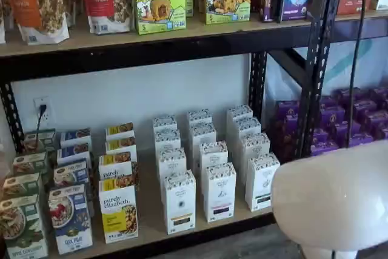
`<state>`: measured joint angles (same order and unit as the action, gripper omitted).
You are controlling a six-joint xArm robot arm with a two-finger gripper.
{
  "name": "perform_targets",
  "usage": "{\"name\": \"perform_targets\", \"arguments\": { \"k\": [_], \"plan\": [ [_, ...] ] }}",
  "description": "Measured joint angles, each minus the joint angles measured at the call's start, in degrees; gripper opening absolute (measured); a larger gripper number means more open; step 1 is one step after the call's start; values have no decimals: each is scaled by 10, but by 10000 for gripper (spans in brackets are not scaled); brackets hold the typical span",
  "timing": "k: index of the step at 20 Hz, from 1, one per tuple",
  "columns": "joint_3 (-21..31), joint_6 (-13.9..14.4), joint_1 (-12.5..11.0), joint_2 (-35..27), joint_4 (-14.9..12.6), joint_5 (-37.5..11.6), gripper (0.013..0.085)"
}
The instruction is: Pick up the white box with a yellow strip in the middle, on the bottom shelf, the fourth box from the left
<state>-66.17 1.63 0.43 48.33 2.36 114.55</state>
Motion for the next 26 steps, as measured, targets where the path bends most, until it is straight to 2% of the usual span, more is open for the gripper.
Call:
{"name": "perform_targets", "arguments": {
  "k": [2, 5, 8, 15, 18, 21, 26],
  "plan": [
    [6, 18, 36, 6, -39, -11, 850],
    [8, 24, 46, 7, -55, -14, 850],
    [18, 24, 45, 12, -54, -25, 850],
    [81, 12, 22, 32, -33, -90, 850],
    [114, 16, 29, 37, -45, -116, 850],
    [149, 17, 28, 47, -46, -151, 850],
    [186, 25, 35, 49, -51, -183, 850]
  ]
}}
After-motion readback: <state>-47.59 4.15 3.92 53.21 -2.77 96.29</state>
